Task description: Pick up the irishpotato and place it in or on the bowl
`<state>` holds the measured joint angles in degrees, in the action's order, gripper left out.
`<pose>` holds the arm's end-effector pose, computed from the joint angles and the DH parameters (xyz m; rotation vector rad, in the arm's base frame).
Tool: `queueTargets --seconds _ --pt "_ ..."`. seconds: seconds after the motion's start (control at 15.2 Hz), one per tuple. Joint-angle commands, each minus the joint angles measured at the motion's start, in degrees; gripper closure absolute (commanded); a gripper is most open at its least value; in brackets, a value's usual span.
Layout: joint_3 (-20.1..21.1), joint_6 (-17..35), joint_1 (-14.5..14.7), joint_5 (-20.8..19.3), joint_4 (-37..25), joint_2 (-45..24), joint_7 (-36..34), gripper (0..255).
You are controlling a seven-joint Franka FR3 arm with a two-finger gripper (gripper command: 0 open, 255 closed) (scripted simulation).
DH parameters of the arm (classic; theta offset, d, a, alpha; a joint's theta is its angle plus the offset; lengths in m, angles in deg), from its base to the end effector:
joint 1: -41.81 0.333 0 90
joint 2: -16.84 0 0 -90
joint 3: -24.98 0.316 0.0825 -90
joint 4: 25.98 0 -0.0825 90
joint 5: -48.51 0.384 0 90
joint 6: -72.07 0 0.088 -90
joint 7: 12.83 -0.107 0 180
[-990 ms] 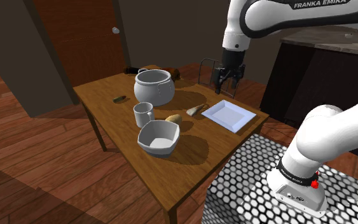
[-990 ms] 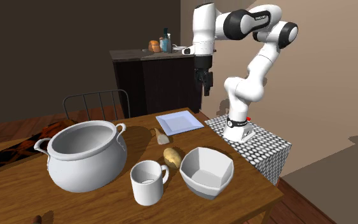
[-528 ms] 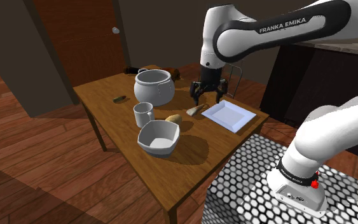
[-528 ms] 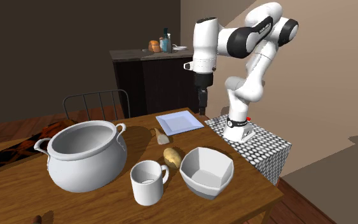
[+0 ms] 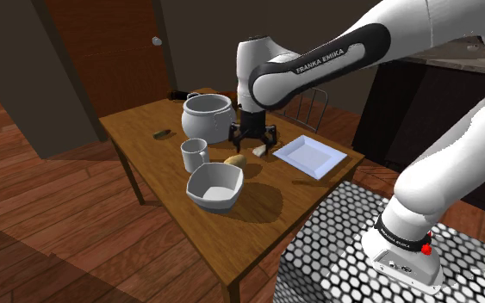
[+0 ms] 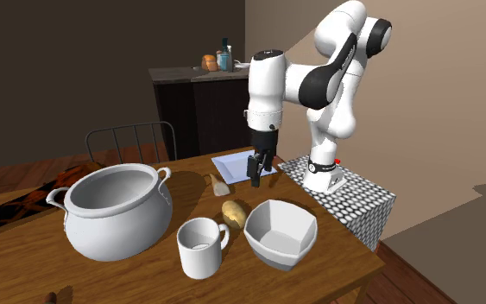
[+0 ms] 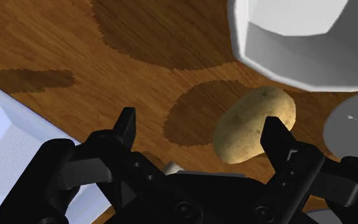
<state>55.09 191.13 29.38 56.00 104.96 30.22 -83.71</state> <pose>0.4537 0.1581 0.4346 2.7520 -1.5110 0.0016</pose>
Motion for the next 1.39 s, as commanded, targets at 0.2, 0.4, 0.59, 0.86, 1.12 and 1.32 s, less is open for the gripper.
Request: queueTargets --seconds 0.2,0.4,0.59,0.86,1.12,1.32 --pt "3.9 3.4 -2.5 -9.1 -7.8 -13.9 -21.4 0" --pt "3.3 3.8 -1.8 -15.1 -13.3 -22.2 -33.3 0" --pt "2.1 5.1 -0.8 -17.2 -14.4 -25.4 -36.9 0" --pt "1.7 7.8 -0.5 -18.5 -13.1 -27.1 -37.8 0" --pt "1.4 8.8 -0.4 -19.1 -12.7 -27.8 -38.2 0" --pt "1.4 8.8 -0.4 -19.1 -12.7 -27.8 -38.2 0"
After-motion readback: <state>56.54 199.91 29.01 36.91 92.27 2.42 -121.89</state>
